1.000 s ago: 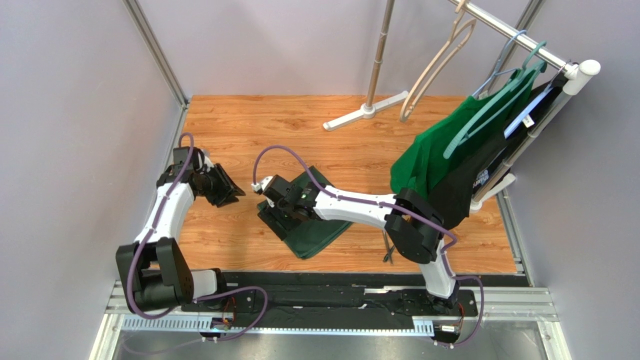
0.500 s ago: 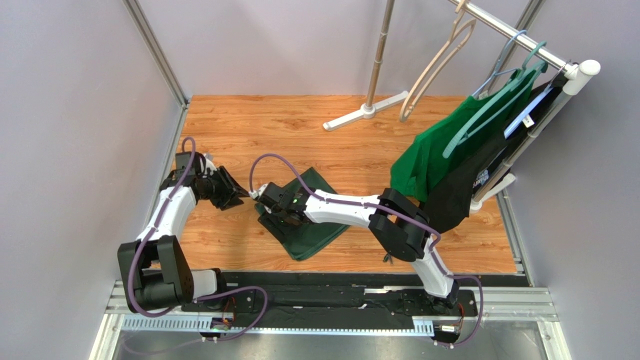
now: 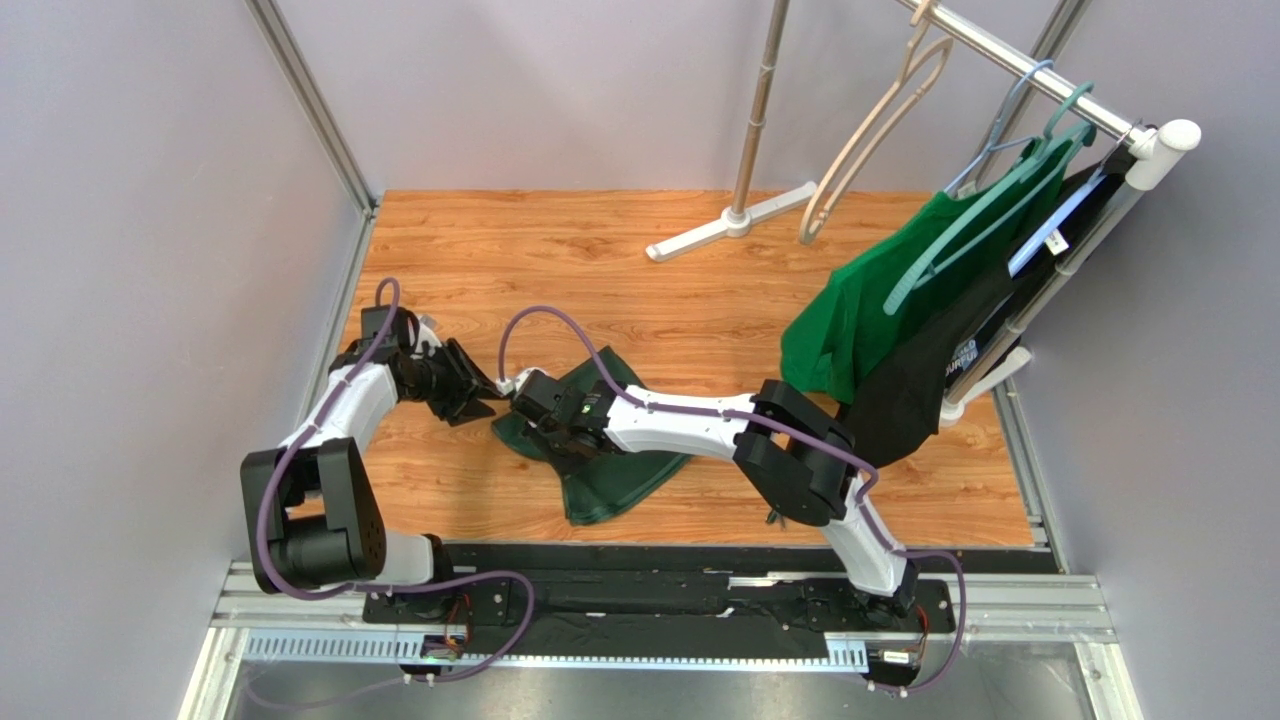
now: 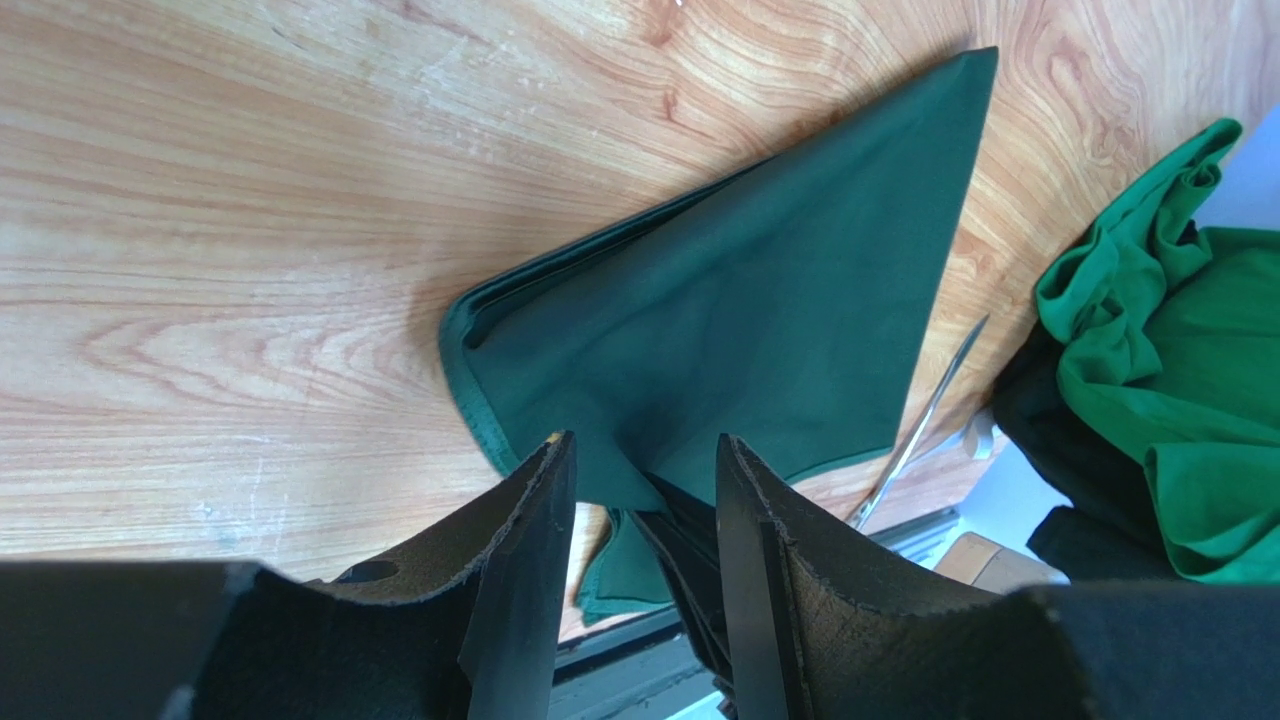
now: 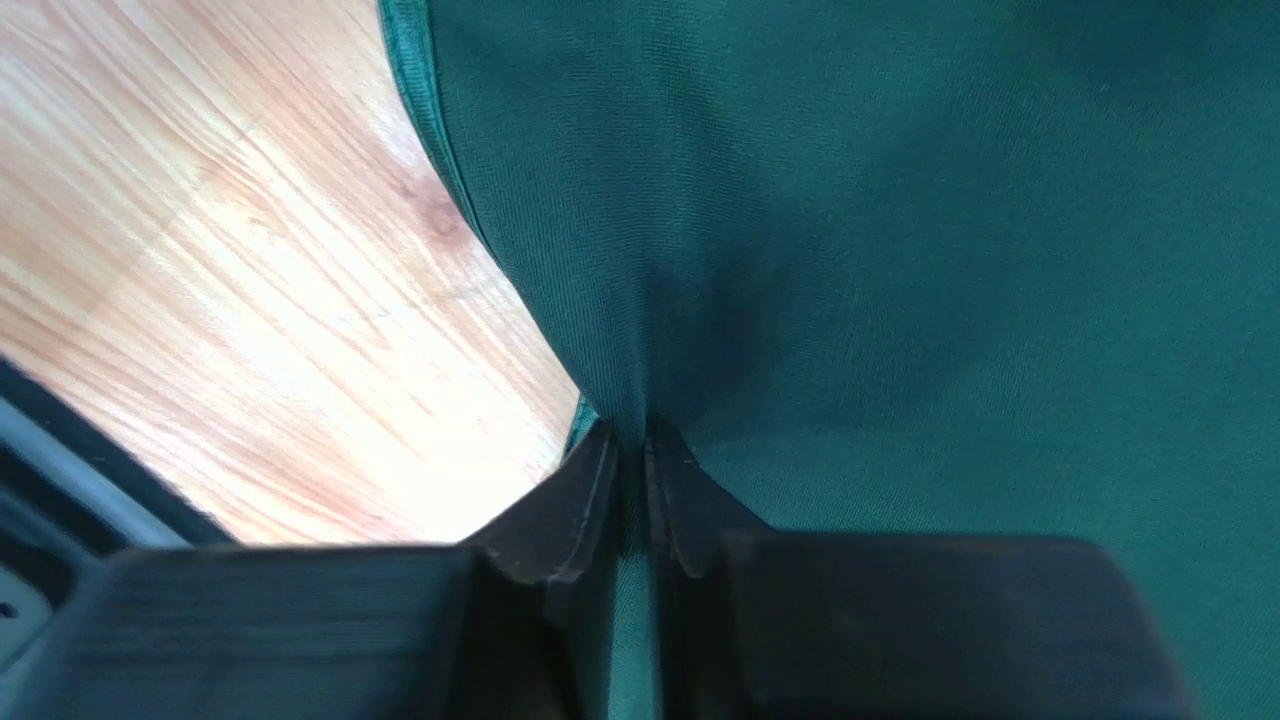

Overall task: Fold the napkin into a case and place the utensils inside
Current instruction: Fold the lower triangle-folded napkin at the center of the board.

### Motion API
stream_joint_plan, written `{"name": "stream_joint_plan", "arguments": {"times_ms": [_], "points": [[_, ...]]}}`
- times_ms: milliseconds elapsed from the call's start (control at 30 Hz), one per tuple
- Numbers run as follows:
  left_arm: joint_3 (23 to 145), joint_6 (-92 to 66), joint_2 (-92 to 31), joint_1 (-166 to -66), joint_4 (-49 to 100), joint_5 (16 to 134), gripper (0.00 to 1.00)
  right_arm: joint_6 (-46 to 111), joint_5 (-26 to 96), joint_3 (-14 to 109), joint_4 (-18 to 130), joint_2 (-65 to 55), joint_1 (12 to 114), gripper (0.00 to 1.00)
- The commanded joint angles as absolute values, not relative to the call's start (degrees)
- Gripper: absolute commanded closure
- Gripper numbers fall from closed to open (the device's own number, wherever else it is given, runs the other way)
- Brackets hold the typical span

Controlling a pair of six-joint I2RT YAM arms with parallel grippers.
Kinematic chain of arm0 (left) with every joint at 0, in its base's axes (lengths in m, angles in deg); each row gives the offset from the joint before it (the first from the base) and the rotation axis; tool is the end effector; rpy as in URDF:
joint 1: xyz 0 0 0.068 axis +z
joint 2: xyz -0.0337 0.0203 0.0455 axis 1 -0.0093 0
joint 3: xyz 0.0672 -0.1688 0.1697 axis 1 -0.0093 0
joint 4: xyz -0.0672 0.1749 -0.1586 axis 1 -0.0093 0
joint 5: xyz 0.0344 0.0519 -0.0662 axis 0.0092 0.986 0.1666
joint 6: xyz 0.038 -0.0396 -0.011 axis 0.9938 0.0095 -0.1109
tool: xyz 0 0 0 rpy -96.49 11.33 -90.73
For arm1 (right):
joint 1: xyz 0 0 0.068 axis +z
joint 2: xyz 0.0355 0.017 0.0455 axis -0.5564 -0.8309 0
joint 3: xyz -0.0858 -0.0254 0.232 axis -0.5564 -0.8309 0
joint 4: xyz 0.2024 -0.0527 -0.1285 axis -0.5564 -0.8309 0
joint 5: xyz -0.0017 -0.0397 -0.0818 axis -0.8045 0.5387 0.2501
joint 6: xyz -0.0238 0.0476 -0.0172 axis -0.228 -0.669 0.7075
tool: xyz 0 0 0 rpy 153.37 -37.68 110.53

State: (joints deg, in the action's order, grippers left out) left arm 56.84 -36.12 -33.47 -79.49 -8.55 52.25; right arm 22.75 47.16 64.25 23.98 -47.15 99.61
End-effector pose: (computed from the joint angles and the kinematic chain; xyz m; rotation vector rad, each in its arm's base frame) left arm 0.2402 0.0219 0.1739 -0.8720 2.5754 -0.8671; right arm 0.1781 0.3894 0.1478 -1.1174 2.4847 0.3499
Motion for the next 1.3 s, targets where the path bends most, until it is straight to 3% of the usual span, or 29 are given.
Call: {"name": "stream_joint_plan", "arguments": {"times_ms": [0, 367, 700, 800, 867, 1033, 1267], "points": [[56.79, -36.64, -31.99, -80.68, -8.72, 50.85, 0.52, 18.6, 40.96, 60.68, 26.7, -46.55, 98.32, 0.99], [53.01, -44.19, -21.45, -85.16, -13.82, 52.86, 0.53, 9.72, 20.66, 46.09, 46.55, -39.07, 89.54, 1.0], [45.98, -55.61, -15.13, -92.37, -5.31, 52.78, 0.52, -1.44, 8.17, 35.1, 67.48, -38.1, 84.7, 1.0], [43.43, -57.73, -13.45, -92.63, -2.06, 54.35, 0.41, -2.86, 6.41, 34.22, 69.87, -38.63, 84.08, 1.0], [42.29, -59.13, -14.23, -92.98, -0.3, 54.19, 0.36, -3.29, 6.14, 33.6, 71.1, -38.63, 83.9, 1.0], [43.07, -60.02, -22.31, -96.4, 4.18, 53.13, 0.36, -3.82, 5.62, 33.25, 71.98, -38.54, 83.9, 1.0], [44.74, -60.81, -27.5, -99.93, 5.69, 56.2, 0.42, -4.52, 5.09, 33.16, 72.77, -38.63, 83.55, 1.0]]}}
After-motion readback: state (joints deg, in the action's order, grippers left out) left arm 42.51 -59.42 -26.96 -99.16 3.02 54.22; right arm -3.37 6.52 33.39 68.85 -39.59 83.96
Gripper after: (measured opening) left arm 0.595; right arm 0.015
